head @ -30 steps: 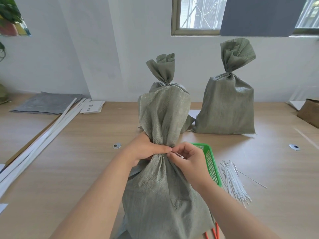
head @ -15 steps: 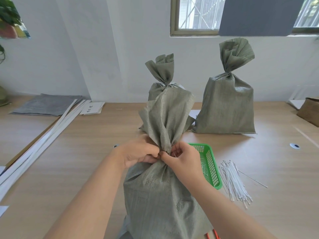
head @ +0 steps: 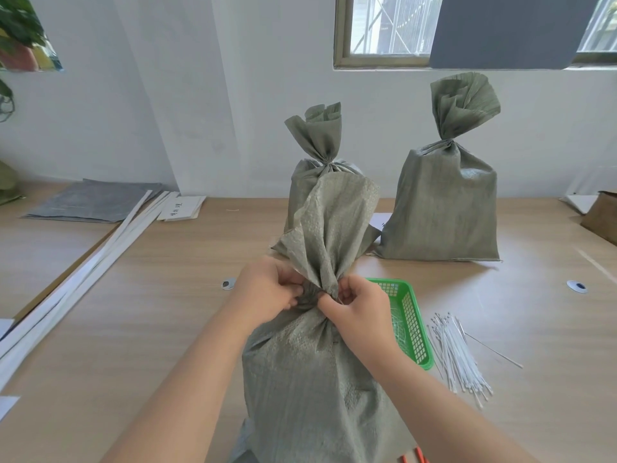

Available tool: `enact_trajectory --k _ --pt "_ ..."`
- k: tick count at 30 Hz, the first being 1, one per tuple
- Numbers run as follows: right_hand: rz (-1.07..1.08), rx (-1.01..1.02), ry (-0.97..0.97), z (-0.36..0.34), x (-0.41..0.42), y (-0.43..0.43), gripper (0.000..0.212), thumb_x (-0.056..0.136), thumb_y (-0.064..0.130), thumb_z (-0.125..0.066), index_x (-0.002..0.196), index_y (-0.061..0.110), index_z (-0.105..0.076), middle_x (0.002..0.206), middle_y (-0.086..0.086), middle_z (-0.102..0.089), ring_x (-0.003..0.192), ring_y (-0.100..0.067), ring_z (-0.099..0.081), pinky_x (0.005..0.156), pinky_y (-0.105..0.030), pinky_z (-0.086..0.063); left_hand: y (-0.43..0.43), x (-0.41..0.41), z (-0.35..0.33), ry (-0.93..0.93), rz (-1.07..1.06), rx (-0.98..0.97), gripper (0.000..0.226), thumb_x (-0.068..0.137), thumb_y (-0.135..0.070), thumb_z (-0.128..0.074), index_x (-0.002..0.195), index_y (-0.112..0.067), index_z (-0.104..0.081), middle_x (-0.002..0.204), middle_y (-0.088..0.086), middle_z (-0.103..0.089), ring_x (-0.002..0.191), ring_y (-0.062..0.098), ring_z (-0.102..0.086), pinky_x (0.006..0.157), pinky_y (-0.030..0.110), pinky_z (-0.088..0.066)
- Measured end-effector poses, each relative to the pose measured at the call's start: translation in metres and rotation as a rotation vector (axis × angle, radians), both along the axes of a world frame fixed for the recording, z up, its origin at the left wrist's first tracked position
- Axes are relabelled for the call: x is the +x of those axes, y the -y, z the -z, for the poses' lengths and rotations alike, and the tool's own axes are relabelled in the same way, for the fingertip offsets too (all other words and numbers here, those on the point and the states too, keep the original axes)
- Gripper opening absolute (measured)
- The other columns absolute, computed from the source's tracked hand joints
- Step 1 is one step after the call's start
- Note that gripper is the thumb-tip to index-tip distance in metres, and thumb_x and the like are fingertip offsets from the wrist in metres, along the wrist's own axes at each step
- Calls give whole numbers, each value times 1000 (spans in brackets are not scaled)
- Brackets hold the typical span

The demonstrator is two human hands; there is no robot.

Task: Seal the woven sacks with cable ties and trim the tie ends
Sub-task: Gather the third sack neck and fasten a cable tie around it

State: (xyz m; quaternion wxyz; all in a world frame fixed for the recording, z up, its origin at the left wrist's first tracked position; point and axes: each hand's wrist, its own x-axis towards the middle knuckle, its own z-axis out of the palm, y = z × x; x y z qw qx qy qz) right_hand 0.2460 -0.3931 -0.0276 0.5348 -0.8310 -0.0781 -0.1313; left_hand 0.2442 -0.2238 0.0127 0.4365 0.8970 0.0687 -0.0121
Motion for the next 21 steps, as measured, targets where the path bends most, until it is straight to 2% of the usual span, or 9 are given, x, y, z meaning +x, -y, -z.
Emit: enact_trajectory --k 2,4,6,9,12,14,18,21 --pt "-6 0 -8 0 1 0 41 70 18 -78 53 23 -40 49 12 -41 51 -5 -36 50 -20 -30 3 -6 -3 119 19 177 32 88 -8 -67 81 -36 -79 66 -14 -73 63 4 -68 67 23 -54" --pt "-5 4 -7 0 2 0 43 70 18 -78 53 23 -39 48 12 -40 51 -5 -35 50 -20 -30 7 -13 -5 291 2 431 21 87 -16 -67 92 -31 -81 85 -6 -78 83 19 -72 75 32 -55" --pt "-4 7 -2 0 3 0 45 70 18 -78 52 25 -37 46 13 -39 50 -5 -35 49 -19 -30 13 -20 -8 381 -9 585 17 89 -18 -65 93 -25 -80 86 2 -77 84 30 -70 68 34 -50" --pt "2 18 -11 0 4 -1 44 70 18 -78 52 26 -38 46 13 -42 50 -5 -37 49 -18 -31 22 -29 -12 352 -18 715 12 93 -16 -57 101 -19 -65 82 9 -70 81 35 -67 61 35 -37" --pt "26 25 -22 1 7 -3 41 69 17 -77 53 24 -39 48 10 -41 50 -6 -36 49 -20 -30 26 -35 -11 340 -4 609 24 89 -9 -59 102 -25 -46 82 4 -67 81 34 -65 62 39 -43" --pt "34 14 -27 2 10 -4 37 69 18 -77 54 22 -43 51 9 -44 51 -6 -38 50 -21 -31 27 -34 -10 314 46 459 31 87 -8 -63 96 -27 -40 77 -2 -65 79 26 -64 70 40 -48" --pt "5 13 -42 5 12 -5 32 72 20 -81 58 21 -53 54 8 -53 51 -4 -43 50 -16 -35 28 -24 -12 217 51 232 34 83 -9 -71 83 -26 -41 70 -3 -67 70 14 -64 65 27 -46" --pt "-61 32 -39 8 17 0 32 74 19 -82 58 20 -55 52 10 -54 51 -2 -43 51 -17 -34 27 -17 -7 168 18 48 33 82 -9 -74 72 -25 -47 67 2 -71 64 16 -69 65 31 -53"
